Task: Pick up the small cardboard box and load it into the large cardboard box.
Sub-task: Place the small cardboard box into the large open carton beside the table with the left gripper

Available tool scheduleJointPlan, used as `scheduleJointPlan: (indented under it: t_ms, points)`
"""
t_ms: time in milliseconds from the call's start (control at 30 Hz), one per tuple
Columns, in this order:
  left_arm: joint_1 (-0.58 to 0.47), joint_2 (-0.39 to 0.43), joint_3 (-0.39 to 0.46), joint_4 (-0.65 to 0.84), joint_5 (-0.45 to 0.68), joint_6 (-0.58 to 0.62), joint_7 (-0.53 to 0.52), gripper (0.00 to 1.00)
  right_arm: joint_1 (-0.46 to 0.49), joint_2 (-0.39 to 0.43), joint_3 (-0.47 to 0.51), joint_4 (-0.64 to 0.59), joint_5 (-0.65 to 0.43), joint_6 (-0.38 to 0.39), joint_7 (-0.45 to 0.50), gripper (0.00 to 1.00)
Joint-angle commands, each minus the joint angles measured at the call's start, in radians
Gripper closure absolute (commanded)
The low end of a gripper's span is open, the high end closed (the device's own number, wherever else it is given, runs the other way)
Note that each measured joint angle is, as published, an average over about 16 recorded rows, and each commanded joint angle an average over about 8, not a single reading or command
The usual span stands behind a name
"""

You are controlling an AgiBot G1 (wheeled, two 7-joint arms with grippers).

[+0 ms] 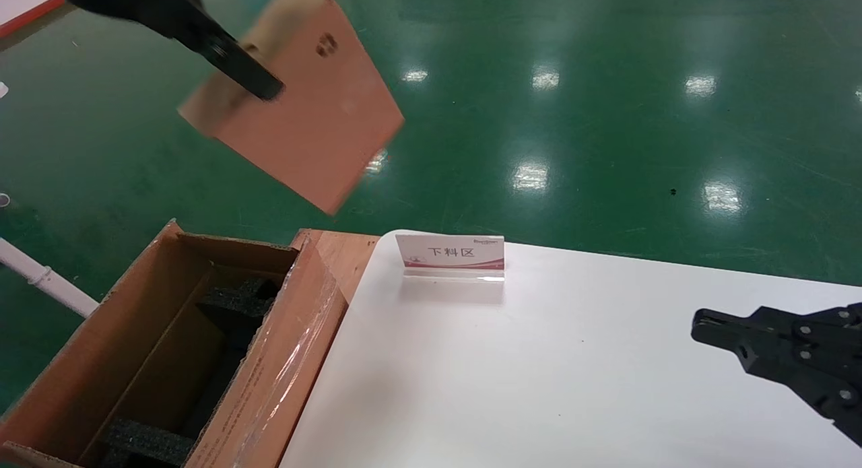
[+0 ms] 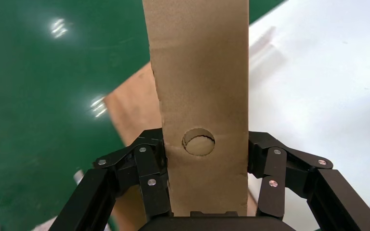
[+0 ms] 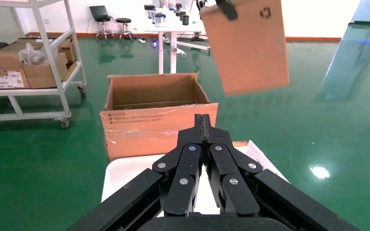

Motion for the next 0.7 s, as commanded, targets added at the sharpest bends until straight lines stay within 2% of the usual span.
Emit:
scheduleJointPlan:
  t_ms: [33,233,267,500,533,700]
  points:
    - [-0.045,0.010,0.040,0.044,-0.010,0.006,0.018,1.00,0.000,0.000,0.000,0.000,0.000,0.000,0.000,1.00]
    - [-0.137,-0.008,0.238,0.044,-0.033,0.006,0.047,1.00,0.000,0.000,-0.001,0.000,0.000,0.000,0.000,1.00]
    - [-0.145,-0.011,0.271,0.039,-0.037,0.006,0.052,1.00,0.000,0.000,-0.001,0.000,0.000,0.000,0.000,0.90]
    - [-0.162,-0.017,0.506,0.019,-0.133,0.008,0.063,1.00,0.000,0.000,-0.001,0.000,0.001,0.000,-0.001,0.03]
    - [-0.162,-0.016,0.538,0.018,-0.153,0.007,0.063,1.00,0.000,0.000,-0.001,0.000,0.001,0.000,-0.001,0.00]
    - [-0.164,-0.008,0.679,0.032,-0.242,0.001,0.071,1.00,0.000,0.001,-0.001,0.000,0.001,0.001,-0.001,0.00]
